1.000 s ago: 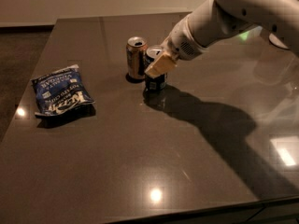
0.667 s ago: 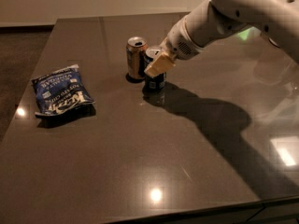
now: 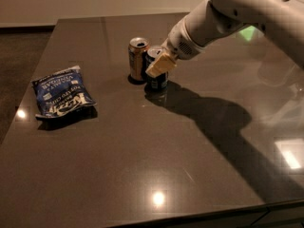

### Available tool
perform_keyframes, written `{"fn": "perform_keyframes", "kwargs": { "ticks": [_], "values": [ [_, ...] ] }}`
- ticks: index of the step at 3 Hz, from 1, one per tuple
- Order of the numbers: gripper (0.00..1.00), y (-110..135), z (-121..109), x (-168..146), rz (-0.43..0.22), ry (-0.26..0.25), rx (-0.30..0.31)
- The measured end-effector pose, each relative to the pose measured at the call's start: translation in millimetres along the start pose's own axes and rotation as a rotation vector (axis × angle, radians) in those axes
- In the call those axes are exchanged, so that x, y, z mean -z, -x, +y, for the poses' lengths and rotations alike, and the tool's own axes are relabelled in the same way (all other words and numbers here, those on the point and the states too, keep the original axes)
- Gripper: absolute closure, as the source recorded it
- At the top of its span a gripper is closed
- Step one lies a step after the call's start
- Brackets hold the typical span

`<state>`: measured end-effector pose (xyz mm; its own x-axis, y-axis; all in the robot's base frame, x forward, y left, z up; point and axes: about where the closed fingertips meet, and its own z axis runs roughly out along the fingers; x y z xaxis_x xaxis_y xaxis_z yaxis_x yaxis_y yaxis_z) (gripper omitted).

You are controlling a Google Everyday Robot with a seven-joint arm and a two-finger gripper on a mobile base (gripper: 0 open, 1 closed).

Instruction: Move pepsi can near orange can

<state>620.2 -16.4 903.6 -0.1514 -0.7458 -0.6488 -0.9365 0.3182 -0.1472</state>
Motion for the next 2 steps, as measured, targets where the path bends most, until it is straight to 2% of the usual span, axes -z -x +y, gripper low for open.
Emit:
{"fn": "perform_keyframes", "kwargs": {
  "ticks": [1, 2],
  "values": [
    [0.00, 0.6, 0.9, -1.5, 0.001, 0.003, 0.002],
    [0.00, 0.7, 1.0, -1.5, 0.001, 0.003, 0.002]
  ]
}}
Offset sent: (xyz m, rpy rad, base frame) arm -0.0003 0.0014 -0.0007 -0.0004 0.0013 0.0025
